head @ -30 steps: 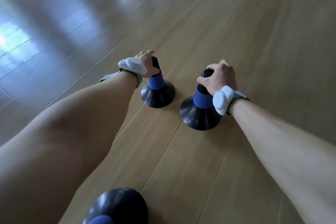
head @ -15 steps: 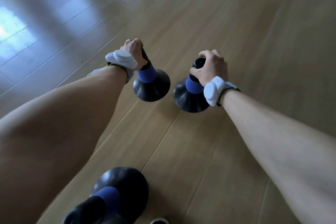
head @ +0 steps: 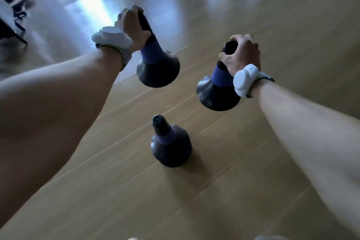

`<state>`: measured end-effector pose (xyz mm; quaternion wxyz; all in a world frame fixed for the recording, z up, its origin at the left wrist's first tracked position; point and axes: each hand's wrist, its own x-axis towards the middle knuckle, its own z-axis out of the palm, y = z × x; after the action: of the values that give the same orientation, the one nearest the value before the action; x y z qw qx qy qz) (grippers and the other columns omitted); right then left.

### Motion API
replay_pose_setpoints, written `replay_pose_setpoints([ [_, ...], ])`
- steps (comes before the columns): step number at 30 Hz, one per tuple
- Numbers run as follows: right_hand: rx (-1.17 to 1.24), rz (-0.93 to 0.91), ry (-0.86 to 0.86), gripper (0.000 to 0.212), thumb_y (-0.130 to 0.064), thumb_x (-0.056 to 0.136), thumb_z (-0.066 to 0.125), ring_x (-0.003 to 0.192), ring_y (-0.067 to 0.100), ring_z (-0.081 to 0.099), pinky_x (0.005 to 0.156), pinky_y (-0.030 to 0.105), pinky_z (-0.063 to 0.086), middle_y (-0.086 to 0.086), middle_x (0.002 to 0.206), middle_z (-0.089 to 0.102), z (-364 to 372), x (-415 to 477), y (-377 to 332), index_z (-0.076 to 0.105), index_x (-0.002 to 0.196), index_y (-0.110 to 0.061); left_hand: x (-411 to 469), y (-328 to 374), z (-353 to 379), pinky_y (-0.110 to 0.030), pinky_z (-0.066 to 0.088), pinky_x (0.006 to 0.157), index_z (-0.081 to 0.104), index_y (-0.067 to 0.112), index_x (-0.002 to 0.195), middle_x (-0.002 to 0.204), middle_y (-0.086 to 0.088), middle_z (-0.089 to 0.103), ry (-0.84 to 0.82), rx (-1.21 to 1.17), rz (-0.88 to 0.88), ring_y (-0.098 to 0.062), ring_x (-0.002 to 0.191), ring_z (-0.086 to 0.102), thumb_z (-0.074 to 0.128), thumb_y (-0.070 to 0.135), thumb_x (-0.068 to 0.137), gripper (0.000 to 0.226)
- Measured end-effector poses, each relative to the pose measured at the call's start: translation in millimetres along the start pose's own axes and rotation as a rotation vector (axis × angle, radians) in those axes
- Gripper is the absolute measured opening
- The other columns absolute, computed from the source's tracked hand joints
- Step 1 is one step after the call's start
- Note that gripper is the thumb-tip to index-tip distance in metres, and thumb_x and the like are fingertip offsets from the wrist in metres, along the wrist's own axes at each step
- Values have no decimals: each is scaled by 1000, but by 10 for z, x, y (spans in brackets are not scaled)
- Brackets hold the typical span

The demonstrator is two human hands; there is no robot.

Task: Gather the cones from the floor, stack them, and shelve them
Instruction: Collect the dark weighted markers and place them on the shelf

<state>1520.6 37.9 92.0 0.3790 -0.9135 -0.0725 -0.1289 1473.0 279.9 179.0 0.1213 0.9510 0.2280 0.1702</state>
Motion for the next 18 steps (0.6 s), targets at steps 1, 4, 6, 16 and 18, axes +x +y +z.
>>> replay_pose_setpoints([
  [1,3,5,17,36,-25,78,65,105,33,59,89,31,44,11,121,56,-54,11,-57,65,113,-15,-18,-35,-55,-36,38,100,47,13,135,134,-14,50,-5,4,0,-30,126,45,66,13,83,55],
  [4,24,-44,50,37,-27,79,63,109,31,57,88,30,43,12,122,57,-13,-224,-351,65,114,-16,-281,-392,-288,-35,39,99,48,11,134,135,-15,50,-25,14,-20,-30,127,44,65,10,82,55],
  [6,33,-57,61,36,-27,80,62,109,31,57,88,29,44,12,122,57,16,-327,-512,65,114,-17,-400,-559,-350,-34,38,101,47,10,136,137,-15,49,-55,18,-31,-30,130,42,65,9,83,56],
  [16,52,-215,153,33,-29,82,59,108,25,57,78,23,38,8,122,57,59,-1023,-1584,64,111,-14,-940,-1461,-807,-35,36,106,47,11,137,139,-14,49,39,-56,-13,-29,133,41,64,8,85,55],
  [18,55,-225,134,32,-30,80,61,106,24,59,76,19,36,7,120,59,60,-1091,-1715,66,108,-15,-975,-1543,-917,-36,35,106,47,10,138,139,-14,50,50,-45,-2,-30,133,40,64,8,85,55],
])
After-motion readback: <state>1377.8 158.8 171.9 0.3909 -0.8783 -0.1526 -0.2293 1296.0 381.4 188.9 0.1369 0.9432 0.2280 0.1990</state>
